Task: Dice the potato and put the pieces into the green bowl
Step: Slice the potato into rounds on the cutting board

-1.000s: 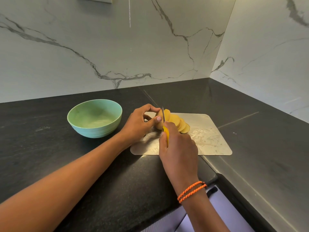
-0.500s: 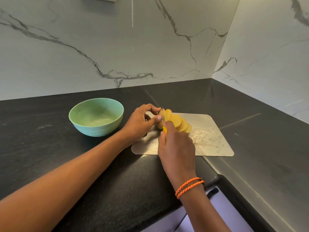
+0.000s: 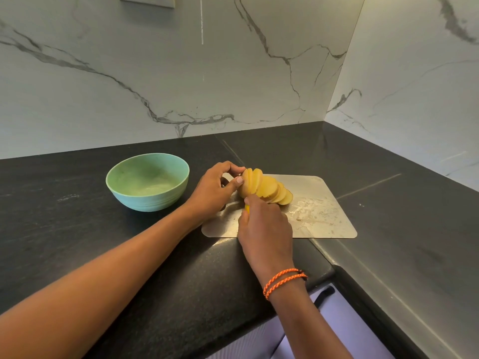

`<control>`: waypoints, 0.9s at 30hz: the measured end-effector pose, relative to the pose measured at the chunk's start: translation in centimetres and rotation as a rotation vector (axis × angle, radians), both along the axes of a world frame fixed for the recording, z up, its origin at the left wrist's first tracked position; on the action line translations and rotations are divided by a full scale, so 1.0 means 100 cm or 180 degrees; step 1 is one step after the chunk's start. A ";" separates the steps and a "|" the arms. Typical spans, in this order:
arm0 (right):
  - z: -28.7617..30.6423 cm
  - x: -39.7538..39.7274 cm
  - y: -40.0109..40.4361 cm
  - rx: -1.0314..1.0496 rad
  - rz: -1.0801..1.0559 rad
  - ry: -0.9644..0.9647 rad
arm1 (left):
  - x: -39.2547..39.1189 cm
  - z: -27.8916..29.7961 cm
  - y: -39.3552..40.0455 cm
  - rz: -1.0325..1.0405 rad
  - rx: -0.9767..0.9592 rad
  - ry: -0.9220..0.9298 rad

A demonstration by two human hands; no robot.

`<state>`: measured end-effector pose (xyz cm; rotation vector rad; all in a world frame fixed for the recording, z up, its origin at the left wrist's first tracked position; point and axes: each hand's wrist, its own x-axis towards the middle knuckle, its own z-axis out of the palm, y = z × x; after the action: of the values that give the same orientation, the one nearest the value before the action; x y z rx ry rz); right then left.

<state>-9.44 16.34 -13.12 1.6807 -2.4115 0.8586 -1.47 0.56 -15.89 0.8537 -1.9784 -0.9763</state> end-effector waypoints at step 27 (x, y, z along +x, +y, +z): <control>0.001 -0.002 0.002 -0.0004 -0.0137 0.0032 | 0.010 0.005 0.006 -0.0366 -0.0377 -0.0620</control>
<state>-9.68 16.51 -12.98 1.6225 -2.4305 0.8434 -0.51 1.12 -15.43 0.8019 -2.2488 -0.8570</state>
